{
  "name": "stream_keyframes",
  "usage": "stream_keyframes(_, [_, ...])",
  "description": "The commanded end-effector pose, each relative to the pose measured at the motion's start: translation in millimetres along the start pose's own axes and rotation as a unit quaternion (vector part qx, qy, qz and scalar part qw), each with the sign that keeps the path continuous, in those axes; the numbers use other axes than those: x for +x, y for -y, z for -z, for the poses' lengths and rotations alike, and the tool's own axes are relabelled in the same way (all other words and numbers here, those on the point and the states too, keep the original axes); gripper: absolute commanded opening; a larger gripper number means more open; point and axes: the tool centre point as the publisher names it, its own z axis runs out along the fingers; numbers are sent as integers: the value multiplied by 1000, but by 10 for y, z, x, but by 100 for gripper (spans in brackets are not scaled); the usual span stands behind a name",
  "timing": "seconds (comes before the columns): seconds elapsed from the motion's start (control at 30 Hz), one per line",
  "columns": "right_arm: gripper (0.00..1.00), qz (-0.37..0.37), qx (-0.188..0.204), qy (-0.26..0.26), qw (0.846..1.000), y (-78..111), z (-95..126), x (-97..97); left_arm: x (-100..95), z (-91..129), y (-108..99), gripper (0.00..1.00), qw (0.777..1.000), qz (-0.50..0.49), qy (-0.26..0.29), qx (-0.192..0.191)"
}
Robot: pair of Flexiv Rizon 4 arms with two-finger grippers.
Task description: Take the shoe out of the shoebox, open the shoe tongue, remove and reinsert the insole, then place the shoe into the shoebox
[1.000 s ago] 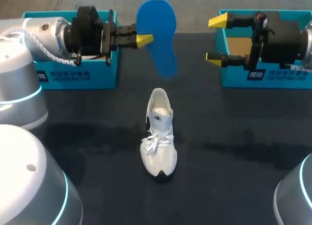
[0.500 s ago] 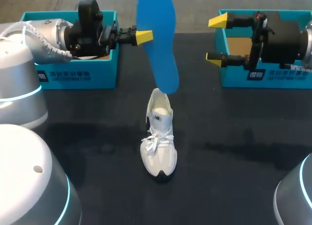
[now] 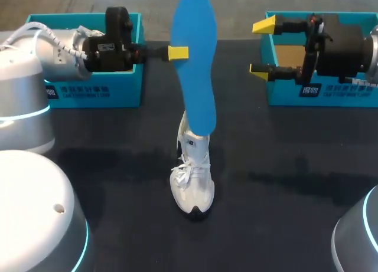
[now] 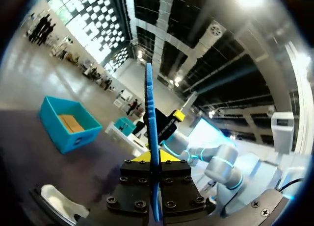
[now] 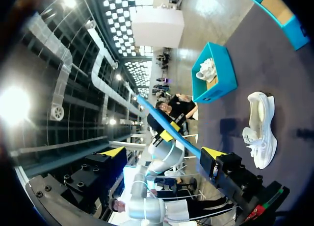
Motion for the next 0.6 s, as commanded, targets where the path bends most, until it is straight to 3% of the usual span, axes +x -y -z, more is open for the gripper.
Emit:
stream_keyframes(0.03, [100,-1,-1,1,1000,3,-21,-2,-86,32,-16,0,970,242,-26,-32])
stream_keyframes(0.23, [100,-1,-1,1,1000,3,-21,-2,-101,59,-32,0,958,284,-38,-23])
stream_keyframes(0.6, [100,-1,-1,1,1000,3,-21,-2,-155,56,-62,0,957,285,-46,-8])
